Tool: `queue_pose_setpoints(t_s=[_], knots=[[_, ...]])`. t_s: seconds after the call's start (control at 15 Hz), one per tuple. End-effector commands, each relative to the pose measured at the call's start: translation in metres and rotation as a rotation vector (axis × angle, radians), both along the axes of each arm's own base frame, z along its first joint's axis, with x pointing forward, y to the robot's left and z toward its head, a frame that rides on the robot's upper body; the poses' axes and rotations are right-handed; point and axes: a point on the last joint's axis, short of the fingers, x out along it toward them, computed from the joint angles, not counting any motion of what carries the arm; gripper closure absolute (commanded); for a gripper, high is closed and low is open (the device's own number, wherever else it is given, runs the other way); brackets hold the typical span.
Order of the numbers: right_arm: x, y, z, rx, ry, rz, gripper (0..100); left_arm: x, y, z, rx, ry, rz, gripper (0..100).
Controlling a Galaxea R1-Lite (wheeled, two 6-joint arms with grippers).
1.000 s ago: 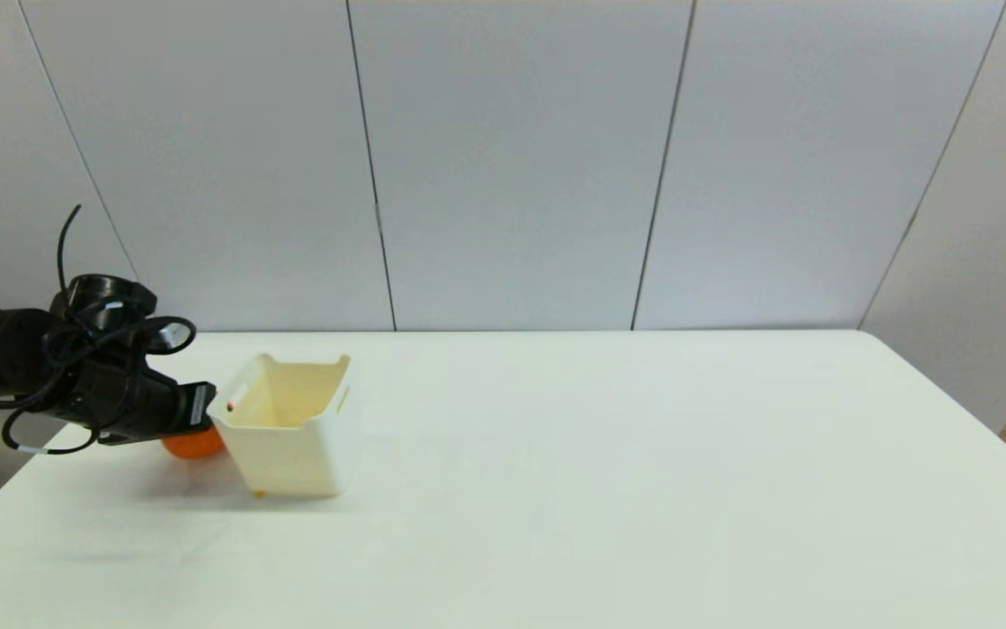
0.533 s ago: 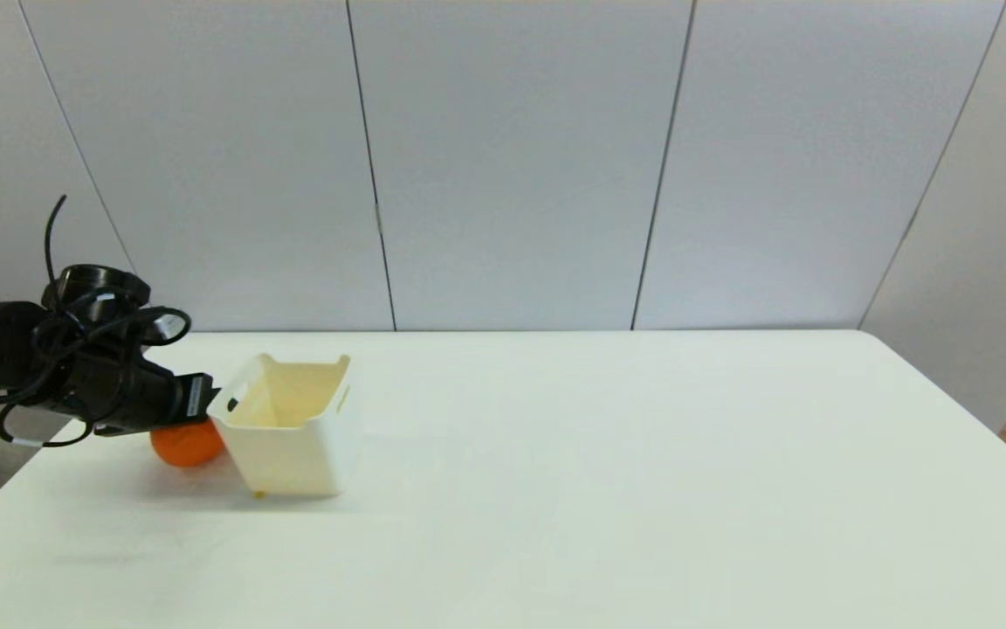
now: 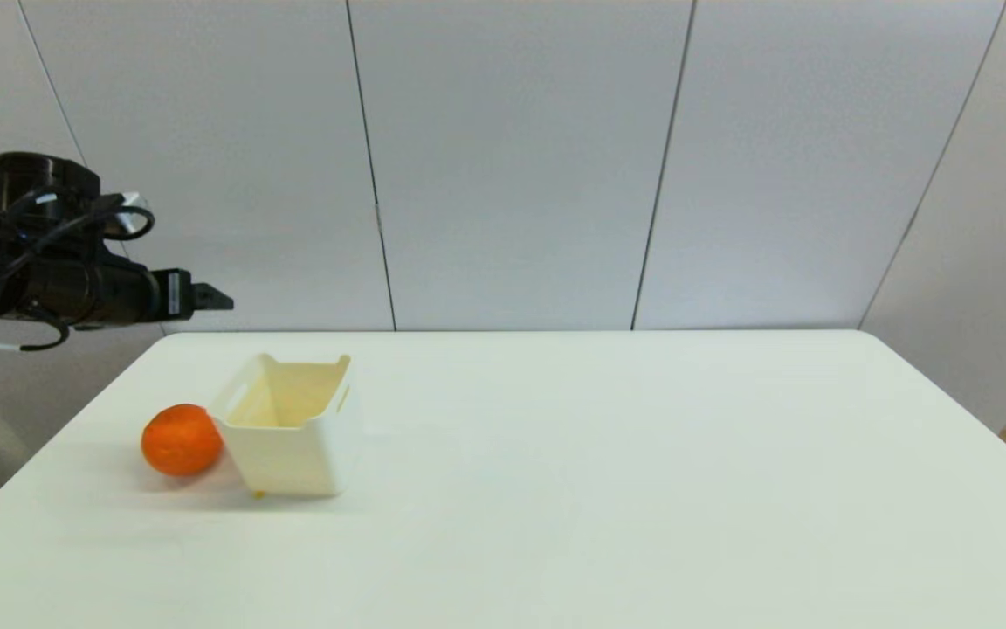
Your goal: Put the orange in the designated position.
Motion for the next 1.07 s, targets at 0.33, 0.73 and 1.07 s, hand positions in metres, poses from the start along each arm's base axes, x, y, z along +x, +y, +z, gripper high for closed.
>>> queue_pose_setpoints(t_s=[0.33, 0.73, 1.07], knots=[[0.000, 0.000, 0.000, 0.000, 0.003, 0.000, 0, -0.042, -0.033, 0.112, 0.035, -0.368, -0.089, 0], [0.000, 0.000, 0.000, 0.000, 0.002, 0.000, 0, -0.130, -0.066, 0.165, 0.018, -0.576, -0.219, 0], [0.000, 0.000, 0.000, 0.000, 0.002, 0.000, 0, -0.209, -0.061, 0.164, 0.029, -0.659, -0.222, 0]])
